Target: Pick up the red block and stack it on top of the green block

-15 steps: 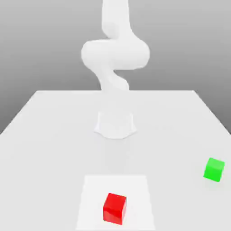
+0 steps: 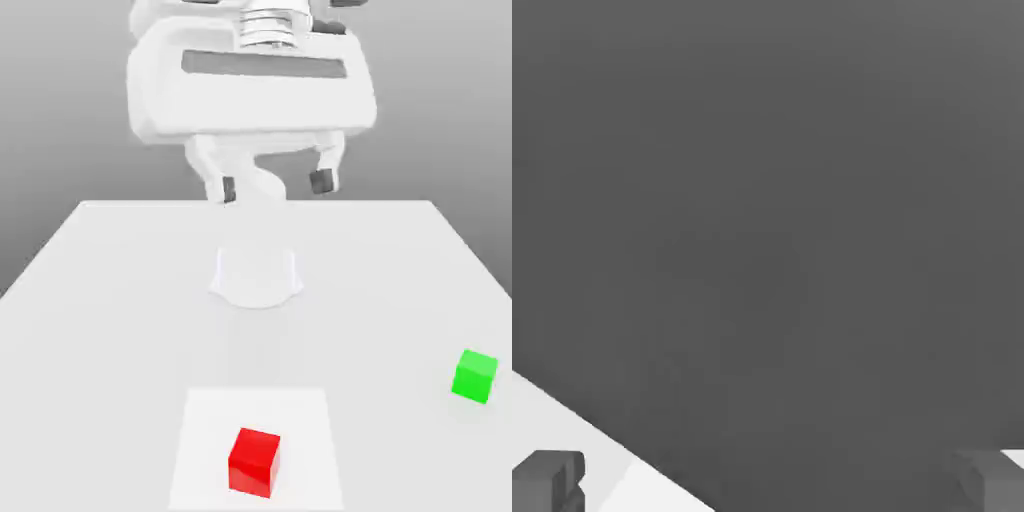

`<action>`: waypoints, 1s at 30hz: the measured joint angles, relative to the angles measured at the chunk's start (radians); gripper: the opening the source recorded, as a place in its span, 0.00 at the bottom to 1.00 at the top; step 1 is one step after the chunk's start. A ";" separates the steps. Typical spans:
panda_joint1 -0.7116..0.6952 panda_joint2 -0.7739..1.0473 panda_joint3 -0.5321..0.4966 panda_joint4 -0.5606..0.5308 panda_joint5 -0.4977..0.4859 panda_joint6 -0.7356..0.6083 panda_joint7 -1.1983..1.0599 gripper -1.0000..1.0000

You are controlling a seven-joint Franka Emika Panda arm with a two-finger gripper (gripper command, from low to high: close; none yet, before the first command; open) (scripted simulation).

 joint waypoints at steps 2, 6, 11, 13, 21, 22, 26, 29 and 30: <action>0.019 0.060 -0.017 -0.014 0.017 0.024 -0.090 0.50; 0.039 0.179 -0.032 -0.043 0.047 0.071 -0.267 0.50; 0.043 0.321 -0.032 -0.081 0.051 0.133 -0.464 0.50; 0.035 0.374 -0.028 -0.096 0.036 0.159 -0.531 0.50; -0.045 0.627 0.069 -0.087 0.113 0.342 -0.699 0.00; -0.045 0.627 0.069 -0.087 0.113 0.342 -0.699 0.00; -0.045 0.627 0.069 -0.087 0.113 0.340 -0.699 0.00; -0.036 0.606 0.057 -0.091 0.098 0.324 -0.688 0.00; -0.026 0.575 0.042 -0.096 0.076 0.299 -0.672 0.00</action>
